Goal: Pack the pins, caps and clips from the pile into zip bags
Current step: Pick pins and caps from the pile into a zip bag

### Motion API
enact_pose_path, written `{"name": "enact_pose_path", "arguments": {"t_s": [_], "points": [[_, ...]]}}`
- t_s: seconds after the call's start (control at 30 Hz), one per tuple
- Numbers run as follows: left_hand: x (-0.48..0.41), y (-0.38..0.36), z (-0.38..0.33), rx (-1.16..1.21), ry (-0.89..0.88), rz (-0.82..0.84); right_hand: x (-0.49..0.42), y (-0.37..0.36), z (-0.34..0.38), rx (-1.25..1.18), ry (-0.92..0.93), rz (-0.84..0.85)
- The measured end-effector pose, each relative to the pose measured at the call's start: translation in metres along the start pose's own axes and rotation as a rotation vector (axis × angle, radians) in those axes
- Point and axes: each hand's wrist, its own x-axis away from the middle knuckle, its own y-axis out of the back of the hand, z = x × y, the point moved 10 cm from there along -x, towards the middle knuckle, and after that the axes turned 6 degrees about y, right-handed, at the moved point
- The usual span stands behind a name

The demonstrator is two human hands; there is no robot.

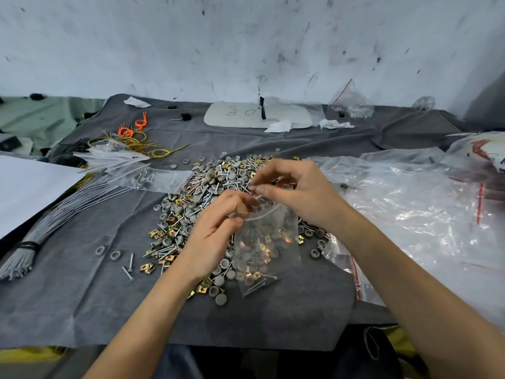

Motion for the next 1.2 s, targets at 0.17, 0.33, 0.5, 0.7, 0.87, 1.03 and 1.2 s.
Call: {"name": "enact_pose_path", "arguments": {"t_s": [0.17,0.33,0.5,0.7,0.87,1.03,1.2], "points": [[0.003,0.006,0.004,0.013,0.007,-0.022,-0.014,0.024,-0.045,0.055,-0.206,-0.214],[0.005,0.014,0.008,0.079,0.029,-0.056,-0.030,-0.009,-0.105,0.320,-0.447,0.035],[0.007,0.024,0.015,0.135,0.054,-0.090,-0.033,-0.035,-0.120,0.388,-0.460,0.094],[0.008,0.029,0.019,0.117,0.087,-0.123,-0.031,-0.040,-0.118,0.406,-0.361,0.043],[0.007,0.029,0.023,0.144,0.127,-0.127,-0.034,-0.035,-0.114,0.441,-0.288,-0.004],[0.007,0.031,0.031,0.186,0.166,-0.127,-0.029,0.005,-0.104,0.078,-0.345,-0.257],[0.005,0.029,0.031,0.174,0.166,-0.114,-0.030,0.026,-0.058,-0.064,-0.217,-0.216]]}}
